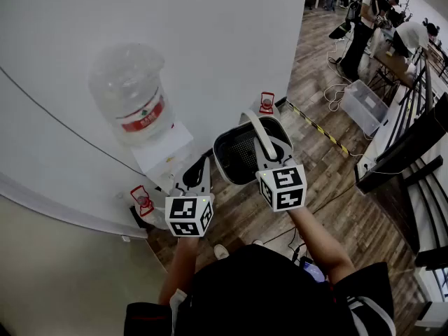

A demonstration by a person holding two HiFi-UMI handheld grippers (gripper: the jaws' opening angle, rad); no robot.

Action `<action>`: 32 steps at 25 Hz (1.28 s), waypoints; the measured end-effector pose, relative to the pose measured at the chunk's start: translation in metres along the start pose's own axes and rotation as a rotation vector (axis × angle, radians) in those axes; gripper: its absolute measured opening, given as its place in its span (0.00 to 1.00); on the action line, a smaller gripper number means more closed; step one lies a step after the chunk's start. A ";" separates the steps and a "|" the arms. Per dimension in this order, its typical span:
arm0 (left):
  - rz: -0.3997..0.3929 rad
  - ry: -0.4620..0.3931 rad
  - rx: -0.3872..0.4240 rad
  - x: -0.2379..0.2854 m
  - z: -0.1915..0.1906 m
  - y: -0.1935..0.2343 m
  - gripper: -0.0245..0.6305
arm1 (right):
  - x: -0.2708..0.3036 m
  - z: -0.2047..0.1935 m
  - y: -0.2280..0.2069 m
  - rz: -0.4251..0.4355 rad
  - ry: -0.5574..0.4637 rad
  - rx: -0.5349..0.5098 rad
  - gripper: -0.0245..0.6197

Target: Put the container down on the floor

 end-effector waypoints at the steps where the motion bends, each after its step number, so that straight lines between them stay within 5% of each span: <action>1: 0.002 0.000 0.006 0.000 0.000 0.000 0.06 | 0.000 0.000 0.000 -0.001 0.001 0.001 0.09; 16: 0.015 0.007 -0.003 0.008 -0.001 0.001 0.06 | 0.008 0.000 -0.006 0.037 0.004 0.020 0.09; 32: 0.024 0.027 -0.042 0.047 -0.013 -0.049 0.06 | 0.005 -0.021 -0.059 0.073 0.021 -0.014 0.09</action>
Point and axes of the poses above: the fingertips, and each gripper's own axes: x forward along the fingers, y to its left, z out of its top, the point moved 1 cm from there along -x, backward along the fingers, and after that the axes turned 11 degrees about y, right-handed, at the moved point
